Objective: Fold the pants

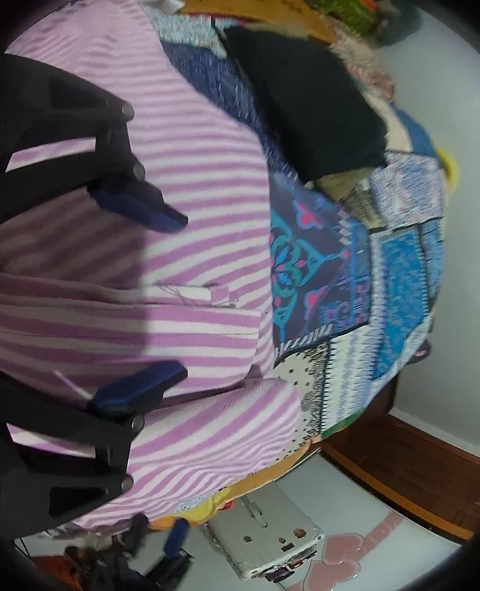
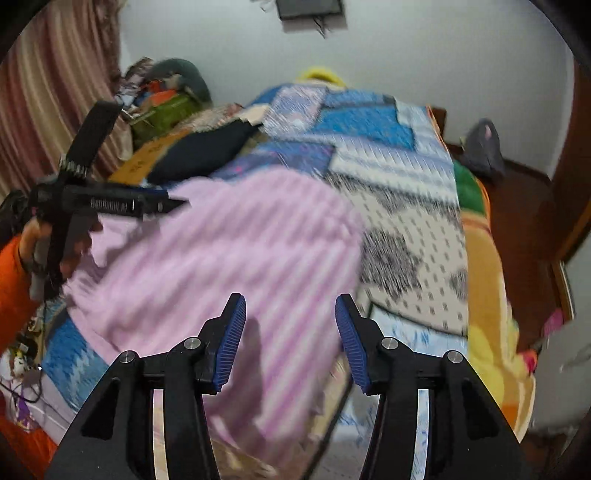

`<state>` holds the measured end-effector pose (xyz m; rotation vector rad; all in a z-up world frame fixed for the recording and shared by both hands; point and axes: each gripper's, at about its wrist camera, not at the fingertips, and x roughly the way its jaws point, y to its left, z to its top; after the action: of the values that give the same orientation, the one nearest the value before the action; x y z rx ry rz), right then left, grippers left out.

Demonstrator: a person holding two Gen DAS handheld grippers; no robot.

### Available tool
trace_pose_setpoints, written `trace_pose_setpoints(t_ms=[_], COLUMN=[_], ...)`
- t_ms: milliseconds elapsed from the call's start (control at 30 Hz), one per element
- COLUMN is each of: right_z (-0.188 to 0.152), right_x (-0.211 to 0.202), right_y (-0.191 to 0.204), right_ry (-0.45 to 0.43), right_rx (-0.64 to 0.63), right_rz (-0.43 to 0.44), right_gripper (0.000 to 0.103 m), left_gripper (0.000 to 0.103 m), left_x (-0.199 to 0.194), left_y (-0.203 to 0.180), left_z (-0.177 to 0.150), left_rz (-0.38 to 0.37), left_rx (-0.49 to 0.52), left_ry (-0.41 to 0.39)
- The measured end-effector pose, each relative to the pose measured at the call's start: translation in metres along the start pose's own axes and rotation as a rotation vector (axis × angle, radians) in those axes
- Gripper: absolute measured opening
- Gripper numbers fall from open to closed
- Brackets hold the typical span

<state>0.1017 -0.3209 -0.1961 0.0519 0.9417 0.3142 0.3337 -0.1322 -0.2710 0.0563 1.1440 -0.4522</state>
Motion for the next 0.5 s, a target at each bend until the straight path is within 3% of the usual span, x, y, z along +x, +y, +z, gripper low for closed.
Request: trace_pose_setpoints(t_ms=[100, 200, 367, 500], right_z=[-0.012, -0.021, -0.026, -0.026], right_x=[0.005, 0.001, 0.001, -0.001], right_y=[-0.01, -0.02, -0.024, -0.021], right_ry=[0.017, -0.003, -0.015, -0.017], right_rx=[0.049, 0.087, 0.101, 0.086], right_rz=[0.033, 0.043, 0.062, 0.047], right_gripper=[0.047, 0.057, 0.057, 0.057], left_gripper=[0.061, 0.04, 0.015, 0.013], left_x=[0.011, 0.013, 0.01, -0.019], left_y=[0.001, -0.003, -0.006, -0.002], left_z=[0.006, 0.01, 0.015, 0.01], left_rz=[-0.033, -0.066, -0.059, 0.022], left_rx=[-0.003, 0.02, 0.035, 0.025], left_ry=[0.024, 0.033, 0.025, -0.067])
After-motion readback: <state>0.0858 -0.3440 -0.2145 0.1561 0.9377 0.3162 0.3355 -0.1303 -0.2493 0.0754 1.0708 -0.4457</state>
